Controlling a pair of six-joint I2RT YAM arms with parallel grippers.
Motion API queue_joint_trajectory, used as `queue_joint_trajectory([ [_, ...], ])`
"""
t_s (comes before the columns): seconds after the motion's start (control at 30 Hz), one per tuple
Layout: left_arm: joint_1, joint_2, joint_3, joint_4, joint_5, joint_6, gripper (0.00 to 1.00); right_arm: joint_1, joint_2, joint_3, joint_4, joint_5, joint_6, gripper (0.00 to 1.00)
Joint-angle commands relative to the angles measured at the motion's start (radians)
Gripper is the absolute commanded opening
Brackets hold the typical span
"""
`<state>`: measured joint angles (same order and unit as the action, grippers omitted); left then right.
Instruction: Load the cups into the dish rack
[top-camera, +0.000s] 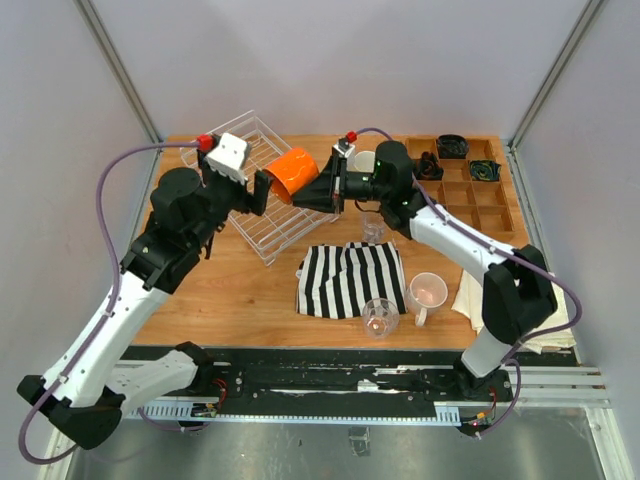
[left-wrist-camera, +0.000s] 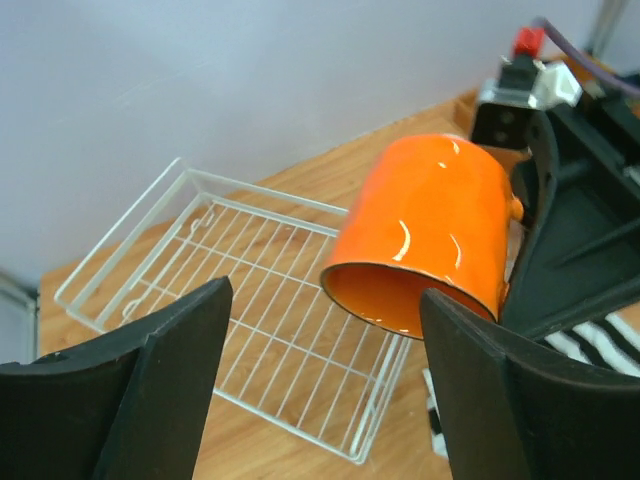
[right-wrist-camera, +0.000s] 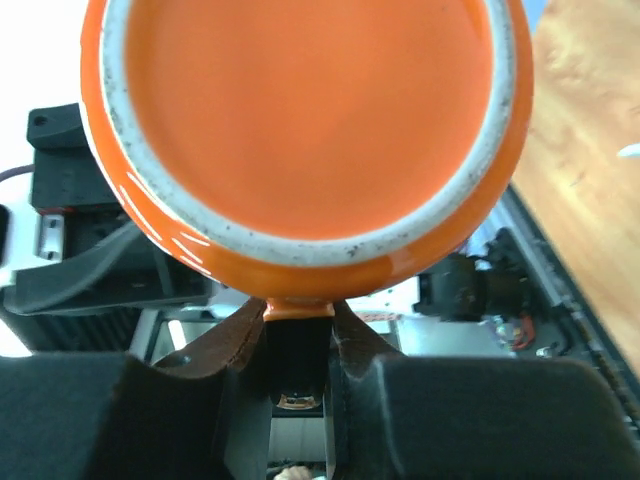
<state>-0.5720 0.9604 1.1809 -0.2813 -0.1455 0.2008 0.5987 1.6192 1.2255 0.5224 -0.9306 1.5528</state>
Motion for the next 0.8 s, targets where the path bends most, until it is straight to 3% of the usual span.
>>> queue_joint_trajectory([
  [0.0, 0.123, 0.086, 0.149, -0.115, -0.044, -0.134, 0.91, -0.037, 0.082, 0.207, -0.316, -0.005, -0.33, 0.0],
  [0.07, 0.164, 0.174, 0.259, -0.222, -0.067, -0.177, 0.99, -0.041, 0.14, 0.326, -0.492, 0.023, -0.463, 0.01],
  [0.17, 0.175, 0.284, 0.39, -0.341, -0.111, -0.237, 1.0, -0.039, 0.233, 0.503, -0.69, 0.076, -0.616, 0.01],
  [0.3, 0.199, 0.336, 0.434, -0.357, -0.182, -0.387, 1.0, -0.04, 0.352, 0.706, -0.87, 0.171, -0.758, 0.01],
  [0.43, 0.243, 0.391, 0.463, -0.381, -0.123, -0.465, 1.0, -0.035, 0.495, 0.955, -1.066, 0.291, -0.917, 0.01],
  [0.77, 0.252, 0.445, 0.438, -0.384, -0.107, -0.495, 1.0, 0.016, 0.659, 1.158, -1.254, 0.576, -1.144, 0.0],
])
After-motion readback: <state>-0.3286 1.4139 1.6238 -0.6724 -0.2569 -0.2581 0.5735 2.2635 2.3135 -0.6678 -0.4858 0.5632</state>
